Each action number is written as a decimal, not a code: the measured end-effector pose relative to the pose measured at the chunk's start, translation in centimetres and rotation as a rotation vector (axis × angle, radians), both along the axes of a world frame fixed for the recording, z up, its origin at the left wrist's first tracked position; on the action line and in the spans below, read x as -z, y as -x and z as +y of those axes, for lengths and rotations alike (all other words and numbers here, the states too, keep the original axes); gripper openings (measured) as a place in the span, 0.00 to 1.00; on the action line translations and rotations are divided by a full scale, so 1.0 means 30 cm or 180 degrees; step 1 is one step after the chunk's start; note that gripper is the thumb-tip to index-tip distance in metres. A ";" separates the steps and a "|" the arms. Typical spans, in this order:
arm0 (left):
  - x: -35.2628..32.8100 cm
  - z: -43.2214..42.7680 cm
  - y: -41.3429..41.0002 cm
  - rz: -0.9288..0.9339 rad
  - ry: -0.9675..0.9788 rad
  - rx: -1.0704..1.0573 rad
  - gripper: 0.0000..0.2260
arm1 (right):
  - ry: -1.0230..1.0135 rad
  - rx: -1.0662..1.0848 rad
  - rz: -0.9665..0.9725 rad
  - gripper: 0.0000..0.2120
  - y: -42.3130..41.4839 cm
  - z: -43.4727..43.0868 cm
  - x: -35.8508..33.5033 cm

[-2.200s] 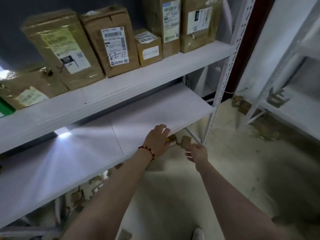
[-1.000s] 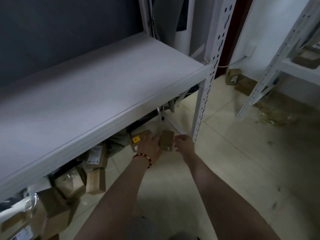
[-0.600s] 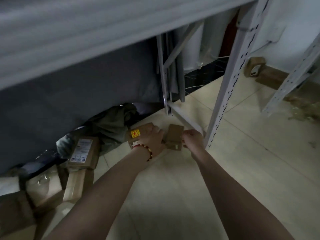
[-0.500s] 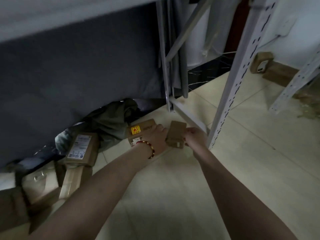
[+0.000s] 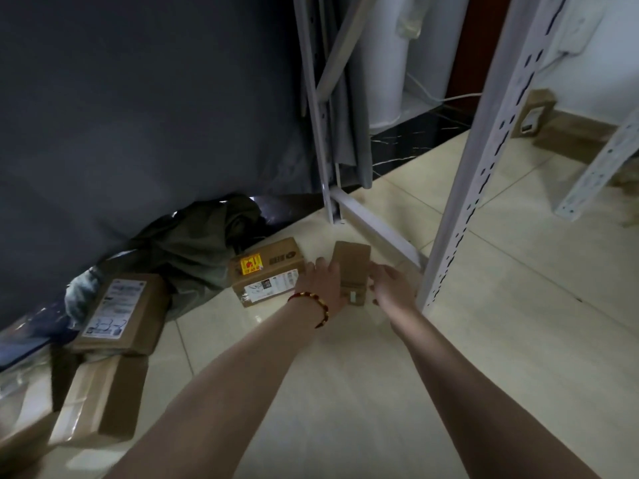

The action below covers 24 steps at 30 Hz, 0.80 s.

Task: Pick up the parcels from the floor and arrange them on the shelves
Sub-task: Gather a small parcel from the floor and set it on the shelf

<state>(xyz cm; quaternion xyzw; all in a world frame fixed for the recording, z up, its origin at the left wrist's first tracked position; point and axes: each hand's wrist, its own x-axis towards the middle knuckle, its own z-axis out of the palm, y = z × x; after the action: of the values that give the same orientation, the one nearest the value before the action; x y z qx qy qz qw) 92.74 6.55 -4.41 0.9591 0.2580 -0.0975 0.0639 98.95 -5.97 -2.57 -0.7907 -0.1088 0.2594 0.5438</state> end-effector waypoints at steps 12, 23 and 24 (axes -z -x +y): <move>0.095 0.010 -0.117 0.0480 0.0349 0.0031 0.37 | -0.0293 -0.0013 0.0155 0.19 0.019 0.007 0.039; 0.195 0.019 -0.165 0.0601 0.0902 -0.0443 0.42 | -0.0115 -0.0025 -0.0014 0.20 -0.009 0.017 0.081; 0.203 0.015 -0.170 0.0570 0.0922 -0.0503 0.43 | -0.0127 -0.0014 -0.0006 0.19 -0.011 0.009 0.083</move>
<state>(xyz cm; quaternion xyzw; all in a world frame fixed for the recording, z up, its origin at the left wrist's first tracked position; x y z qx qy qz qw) 97.85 6.98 -10.50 0.9041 0.3205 -0.2134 0.1855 99.28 -5.68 -5.07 -0.7797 -0.1161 0.2575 0.5588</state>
